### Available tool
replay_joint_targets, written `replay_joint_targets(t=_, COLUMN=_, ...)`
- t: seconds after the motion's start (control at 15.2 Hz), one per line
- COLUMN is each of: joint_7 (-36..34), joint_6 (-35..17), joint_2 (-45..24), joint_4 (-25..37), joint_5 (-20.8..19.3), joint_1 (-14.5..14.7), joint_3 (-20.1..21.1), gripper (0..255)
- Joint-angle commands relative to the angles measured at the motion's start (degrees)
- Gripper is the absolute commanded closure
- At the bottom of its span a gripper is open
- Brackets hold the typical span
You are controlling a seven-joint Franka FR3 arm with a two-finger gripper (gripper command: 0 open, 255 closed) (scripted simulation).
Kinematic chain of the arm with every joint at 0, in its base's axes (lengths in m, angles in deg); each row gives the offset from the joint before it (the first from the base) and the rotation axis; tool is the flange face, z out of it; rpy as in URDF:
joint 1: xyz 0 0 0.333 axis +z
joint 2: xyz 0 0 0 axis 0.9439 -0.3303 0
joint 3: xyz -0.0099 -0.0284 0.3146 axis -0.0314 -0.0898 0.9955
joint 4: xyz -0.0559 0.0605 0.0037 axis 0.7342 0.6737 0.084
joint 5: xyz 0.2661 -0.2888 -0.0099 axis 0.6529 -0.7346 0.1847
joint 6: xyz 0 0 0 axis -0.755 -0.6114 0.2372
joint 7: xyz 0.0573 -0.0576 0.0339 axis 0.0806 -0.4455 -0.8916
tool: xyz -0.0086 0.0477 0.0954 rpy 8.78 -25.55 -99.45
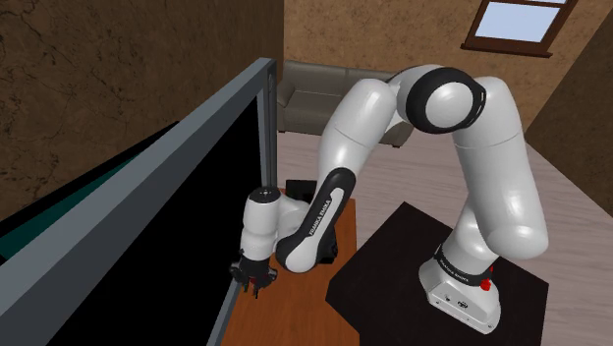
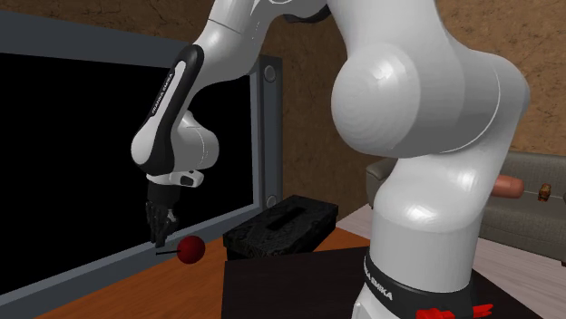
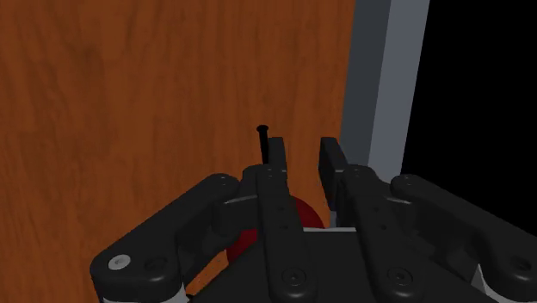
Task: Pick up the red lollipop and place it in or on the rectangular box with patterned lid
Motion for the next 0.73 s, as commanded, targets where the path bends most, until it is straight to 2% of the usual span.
replay_joint_targets(t=0.0, joint_7=0.00, joint_6=-0.55, joint_2=-0.62, joint_4=-0.10, joint_5=0.06, joint_1=0.00, joint_3=0.07, gripper=255)
replay_joint_targets(t=0.4, joint_7=0.05, joint_6=-0.55, joint_2=-0.68, joint_4=-0.05, joint_5=0.05, joint_1=-0.04, joint_3=0.06, gripper=255)
replay_joint_targets(t=0.46, joint_7=0.05, joint_6=-0.55, joint_2=-0.68, joint_4=-0.05, joint_5=0.05, joint_1=-0.04, joint_3=0.06, gripper=0)
replay_joint_targets(t=0.59, joint_7=14.79, joint_6=4.32, joint_2=-5.00, joint_4=1.16, joint_5=3.06, joint_1=-15.86, joint_3=11.01, gripper=0)
replay_joint_targets(t=0.66, joint_7=21.17, joint_6=8.00, joint_2=-7.87, joint_4=2.81, joint_5=3.91, joint_1=-21.94, joint_3=14.73, gripper=0)
